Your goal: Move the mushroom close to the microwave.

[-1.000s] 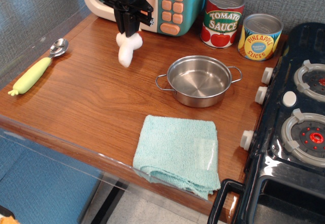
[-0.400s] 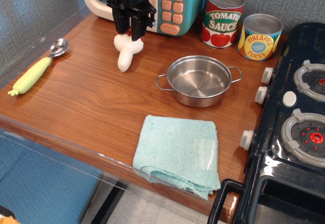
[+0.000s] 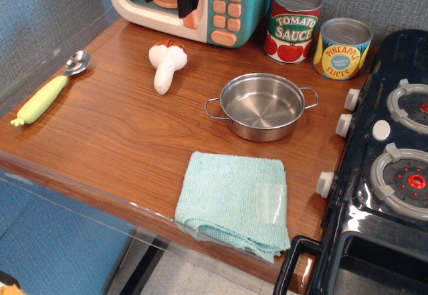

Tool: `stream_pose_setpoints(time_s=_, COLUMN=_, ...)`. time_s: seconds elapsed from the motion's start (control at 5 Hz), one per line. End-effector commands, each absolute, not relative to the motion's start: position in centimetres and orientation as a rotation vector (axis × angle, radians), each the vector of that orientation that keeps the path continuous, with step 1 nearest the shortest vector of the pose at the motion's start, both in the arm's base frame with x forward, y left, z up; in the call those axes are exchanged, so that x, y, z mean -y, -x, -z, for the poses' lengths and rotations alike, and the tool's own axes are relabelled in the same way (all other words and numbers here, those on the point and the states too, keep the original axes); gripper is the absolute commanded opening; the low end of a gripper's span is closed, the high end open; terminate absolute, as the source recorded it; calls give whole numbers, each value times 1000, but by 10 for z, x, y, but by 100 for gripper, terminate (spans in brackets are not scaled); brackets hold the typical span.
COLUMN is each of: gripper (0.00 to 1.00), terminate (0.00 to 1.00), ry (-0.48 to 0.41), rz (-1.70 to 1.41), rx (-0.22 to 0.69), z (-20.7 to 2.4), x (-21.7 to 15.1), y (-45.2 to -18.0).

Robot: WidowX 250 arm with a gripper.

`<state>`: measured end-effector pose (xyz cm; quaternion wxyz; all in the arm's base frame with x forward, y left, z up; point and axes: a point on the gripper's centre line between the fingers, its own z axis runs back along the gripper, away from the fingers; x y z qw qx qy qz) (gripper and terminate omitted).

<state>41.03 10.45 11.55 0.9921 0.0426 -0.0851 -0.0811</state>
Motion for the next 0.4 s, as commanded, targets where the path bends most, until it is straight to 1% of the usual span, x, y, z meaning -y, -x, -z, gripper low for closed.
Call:
stream_pose_setpoints(time_s=0.0, gripper=100, terminate=0, ry=-90, rz=122, rx=177, z=-139, x=-114, y=-391)
stream_pose_setpoints(time_s=0.2, gripper=100, terminate=100, ry=-90, rz=122, rx=177, z=-139, x=-114, y=-391)
